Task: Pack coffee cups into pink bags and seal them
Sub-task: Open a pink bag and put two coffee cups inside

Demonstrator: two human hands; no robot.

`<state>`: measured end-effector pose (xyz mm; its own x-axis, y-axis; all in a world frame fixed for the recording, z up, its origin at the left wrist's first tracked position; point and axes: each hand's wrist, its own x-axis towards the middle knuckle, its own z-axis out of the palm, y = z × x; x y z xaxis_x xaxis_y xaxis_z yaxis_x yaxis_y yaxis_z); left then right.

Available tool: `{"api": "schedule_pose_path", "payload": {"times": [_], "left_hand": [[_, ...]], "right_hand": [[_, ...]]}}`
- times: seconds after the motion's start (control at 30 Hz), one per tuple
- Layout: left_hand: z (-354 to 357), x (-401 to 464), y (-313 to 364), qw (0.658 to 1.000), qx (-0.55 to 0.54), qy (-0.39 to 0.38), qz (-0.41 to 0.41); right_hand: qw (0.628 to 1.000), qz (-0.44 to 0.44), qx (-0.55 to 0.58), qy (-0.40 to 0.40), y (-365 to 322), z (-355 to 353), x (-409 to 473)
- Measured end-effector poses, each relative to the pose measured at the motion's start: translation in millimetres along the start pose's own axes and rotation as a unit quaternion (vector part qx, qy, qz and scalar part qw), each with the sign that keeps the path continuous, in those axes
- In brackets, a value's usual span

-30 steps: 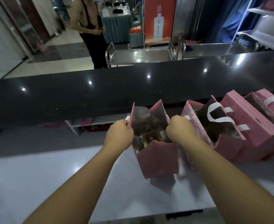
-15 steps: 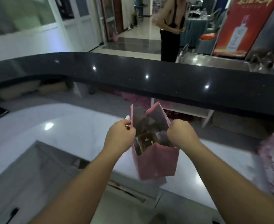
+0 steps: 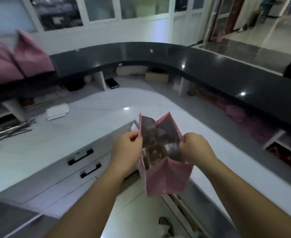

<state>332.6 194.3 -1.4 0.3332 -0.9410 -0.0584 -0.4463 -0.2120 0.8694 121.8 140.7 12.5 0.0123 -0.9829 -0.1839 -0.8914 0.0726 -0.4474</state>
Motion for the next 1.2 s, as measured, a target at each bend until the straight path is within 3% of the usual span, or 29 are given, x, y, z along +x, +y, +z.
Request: {"api": "schedule_pose_path", "payload": {"times": [0.27,0.63,0.93,1.2], "left_hand": [[-102,42,-53,0.984,0.022,0.155,-0.082],[-218,80,-86,0.924,0.035,0.346,-0.157],[-312,78,-141,0.904,0.034,0.381,-0.192],[-416,88,-201,0.921,-0.005,0.358,-0.155]], "right_hand": [[0.989,-0.139,-0.008,-0.051,-129,63,68],[0.934,-0.313,-0.022,-0.17,-305,124,128],[0.903,-0.366,-0.051,-0.22,-416,186,113],[0.914,-0.344,-0.062,-0.206,-509,238,85]]}}
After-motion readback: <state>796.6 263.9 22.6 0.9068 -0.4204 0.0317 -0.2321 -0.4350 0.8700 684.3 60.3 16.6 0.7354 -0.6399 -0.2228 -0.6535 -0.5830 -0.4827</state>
